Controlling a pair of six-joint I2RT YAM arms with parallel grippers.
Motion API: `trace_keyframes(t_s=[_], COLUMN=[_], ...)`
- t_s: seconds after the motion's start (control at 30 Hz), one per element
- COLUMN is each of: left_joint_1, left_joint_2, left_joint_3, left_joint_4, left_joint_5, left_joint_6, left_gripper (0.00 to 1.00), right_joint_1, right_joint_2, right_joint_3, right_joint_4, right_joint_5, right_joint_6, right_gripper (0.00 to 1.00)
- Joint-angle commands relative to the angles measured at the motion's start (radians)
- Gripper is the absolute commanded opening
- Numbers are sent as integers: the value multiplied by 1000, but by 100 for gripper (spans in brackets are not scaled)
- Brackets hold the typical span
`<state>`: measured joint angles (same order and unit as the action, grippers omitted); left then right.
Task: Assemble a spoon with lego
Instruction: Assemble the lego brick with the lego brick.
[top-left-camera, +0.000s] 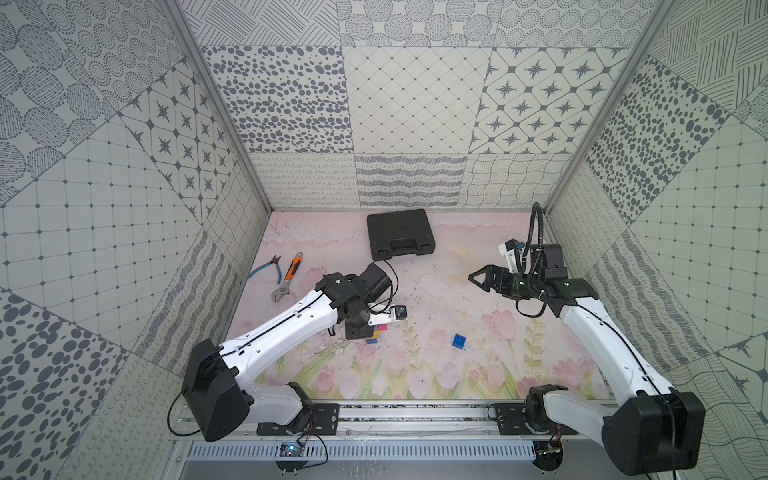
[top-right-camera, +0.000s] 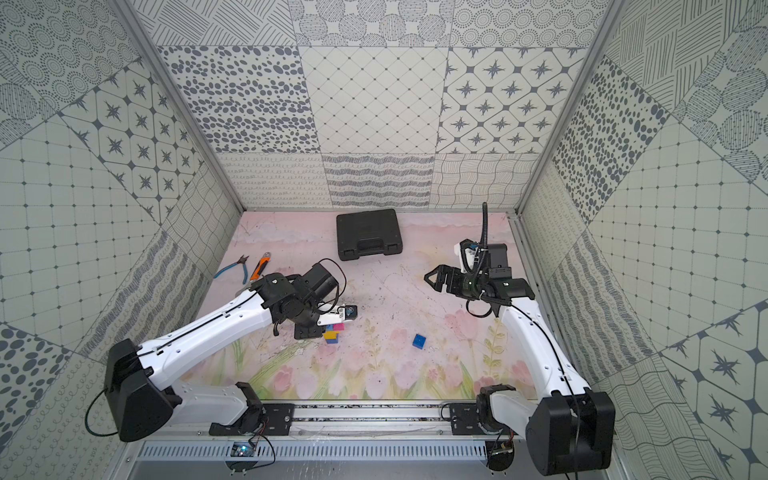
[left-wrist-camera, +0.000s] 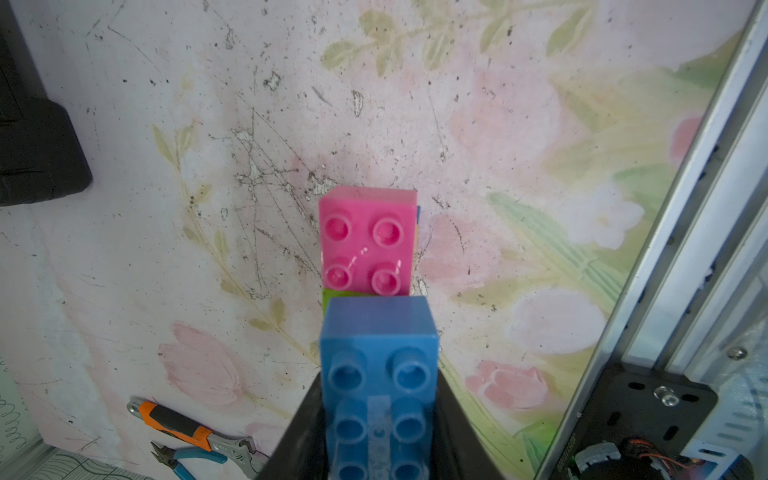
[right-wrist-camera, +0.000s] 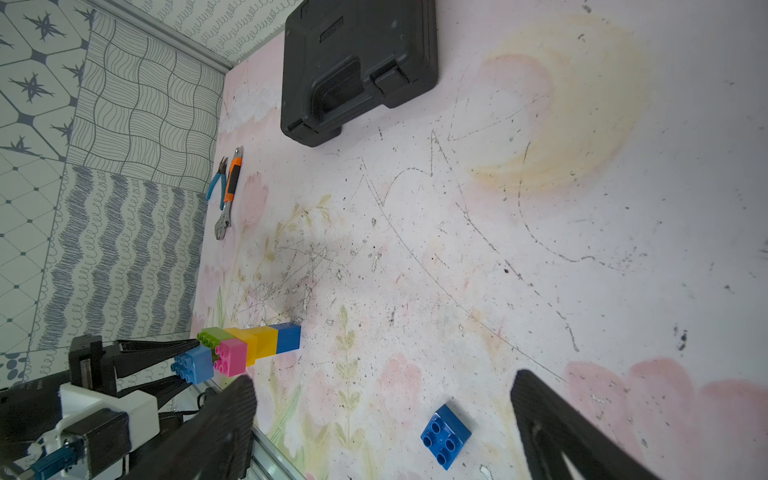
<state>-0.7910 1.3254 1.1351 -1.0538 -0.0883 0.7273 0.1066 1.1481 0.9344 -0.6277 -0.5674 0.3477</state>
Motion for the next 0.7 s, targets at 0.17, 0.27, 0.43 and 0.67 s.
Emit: trace_keyframes(t_s=[0.17,0.27,0.43,0.67], left_joint_1=[4,4,4,6], left_joint_2=[9,13,21,28], left_joint_3=[40,31,13,3], left_joint_4=[-1,1,22,44], left_joint_5=[40,40,34,21], left_joint_6=[19,29,36,42], left_gripper=[13,14,14,14], right_joint_1=[8,8,10,11], right_joint_2=[-2,-4,-2,-2], right_joint_3=[-9,-9,-11,-9], right_joint_4=[25,22,22,22], right_joint_5=[9,11,11,6], right_joint_6=[-20,-24,-23,-25], right_gripper=[98,98,98,98])
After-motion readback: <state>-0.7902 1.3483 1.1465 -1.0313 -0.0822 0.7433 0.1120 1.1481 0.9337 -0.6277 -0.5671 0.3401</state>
